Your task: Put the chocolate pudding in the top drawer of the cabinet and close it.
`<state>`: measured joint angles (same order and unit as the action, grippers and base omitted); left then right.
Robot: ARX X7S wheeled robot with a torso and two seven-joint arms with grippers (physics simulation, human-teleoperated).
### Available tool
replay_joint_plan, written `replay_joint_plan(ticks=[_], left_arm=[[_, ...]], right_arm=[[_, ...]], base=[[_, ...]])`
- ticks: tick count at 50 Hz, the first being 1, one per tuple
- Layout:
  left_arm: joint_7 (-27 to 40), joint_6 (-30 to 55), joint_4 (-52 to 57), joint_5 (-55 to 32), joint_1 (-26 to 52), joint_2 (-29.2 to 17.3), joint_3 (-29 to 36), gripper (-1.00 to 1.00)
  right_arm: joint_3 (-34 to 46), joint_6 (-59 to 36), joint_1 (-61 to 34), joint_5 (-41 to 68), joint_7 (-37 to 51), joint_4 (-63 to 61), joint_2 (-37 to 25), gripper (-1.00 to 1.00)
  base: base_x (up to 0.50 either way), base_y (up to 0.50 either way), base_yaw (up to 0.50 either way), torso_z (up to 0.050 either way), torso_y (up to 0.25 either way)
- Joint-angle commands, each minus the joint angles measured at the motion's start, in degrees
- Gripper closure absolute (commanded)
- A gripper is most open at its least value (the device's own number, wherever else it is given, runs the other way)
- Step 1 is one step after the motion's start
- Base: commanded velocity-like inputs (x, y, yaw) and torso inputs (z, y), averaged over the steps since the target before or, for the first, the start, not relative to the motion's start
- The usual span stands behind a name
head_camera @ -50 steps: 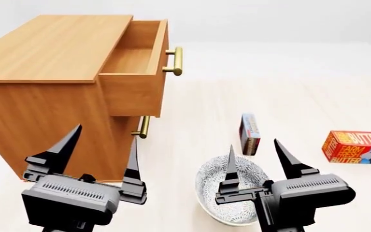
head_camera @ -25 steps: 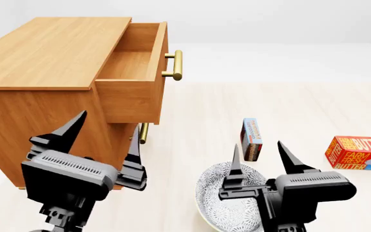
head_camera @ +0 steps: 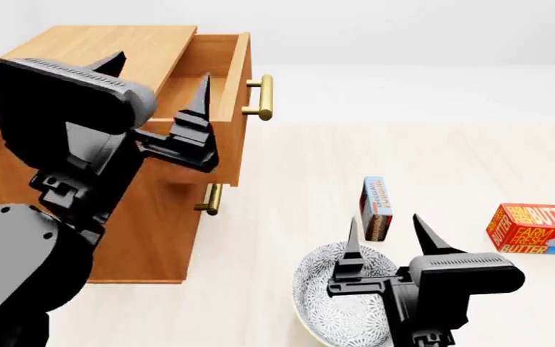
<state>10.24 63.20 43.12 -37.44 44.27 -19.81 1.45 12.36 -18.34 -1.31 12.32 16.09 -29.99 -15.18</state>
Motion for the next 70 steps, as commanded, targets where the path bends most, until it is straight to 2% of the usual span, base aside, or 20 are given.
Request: replay_joint_plan(ticks=[1, 7, 11, 19, 20, 23, 25, 28, 32, 36, 48, 53, 70], left_arm=[[-0.29, 9.80, -14.55, -2.35, 25.02, 2.49, 5.34, -1.00], [-5.31, 5.79, -37.63, 3.77, 38.52, 5.07, 14.64, -1.00], [-10.98, 2.18, -55.42, 6.84, 46.96, 7.93, 20.26, -1.00], [-23.24, -6.87, -100.56, 14.24, 66.60, 18.69, 30.55, -1.00], [-23.94, -8.40, -105.98, 12.25, 68.86, 19.77, 33.66, -1.00], [-21.13, -9.37, -112.72, -4.58, 72.12, 19.80, 48.76, -1.00], [-19.90, -9.24, -114.18, -13.43, 72.49, 19.80, 57.87, -1.00], [-17.94, -8.30, -115.82, -24.73, 73.32, 19.80, 66.20, -1.00], [-15.69, -7.50, -117.00, -33.27, 72.95, 19.80, 73.82, -1.00], [-13.42, -6.54, -117.73, -37.75, 72.98, 19.80, 78.01, -1.00], [-15.09, -0.57, -116.33, -44.39, 72.98, 19.81, 84.68, -1.00], [-16.98, -0.06, -117.25, -47.08, 72.23, 19.81, 85.19, -1.00], [-20.77, -1.49, -118.09, -45.95, 70.85, 19.80, 83.56, -1.00]], right_arm=[[0.58, -0.08, -0.46, -0.07, 0.14, 1.00, -0.25, -1.00], [1.12, -0.13, -1.12, -0.17, 0.04, 2.02, -0.26, -1.00], [1.19, 0.12, -1.44, -0.15, -0.05, 2.87, -0.35, -1.00], [1.99, 0.18, -1.82, -0.18, -0.36, 4.18, -0.46, -1.00], [2.06, 0.14, -1.82, -0.14, -0.41, 4.25, -0.51, -1.00], [2.21, 0.22, -1.67, -0.10, -0.48, 4.41, -0.66, -1.00], [2.29, 0.08, -1.53, -0.08, -0.47, 4.29, -0.82, -1.00], [2.31, 0.26, -1.49, 0.04, -0.56, 4.69, -0.93, -1.00], [2.33, 0.55, -1.64, 0.37, -0.86, 5.50, -1.03, -1.00], [2.06, 0.78, -1.65, 0.83, -1.01, 6.03, -1.17, -1.00], [1.40, 0.37, -1.70, 2.12, -1.12, 6.19, -1.70, -1.00], [1.58, 0.45, -2.13, 2.39, -1.33, 7.19, -1.60, -1.00], [2.07, 0.82, -2.65, 2.90, -1.49, 8.75, -1.58, -1.00]], base=[[0.00, 0.00, 0.00, 0.000, 0.000], [0.00, 0.00, 0.00, 0.000, 0.000], [0.00, 0.00, 0.00, 0.000, 0.000], [0.00, 0.00, 0.00, 0.000, 0.000], [0.00, 0.00, 0.00, 0.000, 0.000], [0.00, 0.00, 0.00, 0.000, 0.000], [0.00, 0.00, 0.00, 0.000, 0.000], [0.00, 0.00, 0.00, 0.000, 0.000], [0.00, 0.00, 0.00, 0.000, 0.000], [0.00, 0.00, 0.00, 0.000, 0.000], [0.00, 0.00, 0.00, 0.000, 0.000], [0.00, 0.00, 0.00, 0.000, 0.000], [0.00, 0.00, 0.00, 0.000, 0.000]])
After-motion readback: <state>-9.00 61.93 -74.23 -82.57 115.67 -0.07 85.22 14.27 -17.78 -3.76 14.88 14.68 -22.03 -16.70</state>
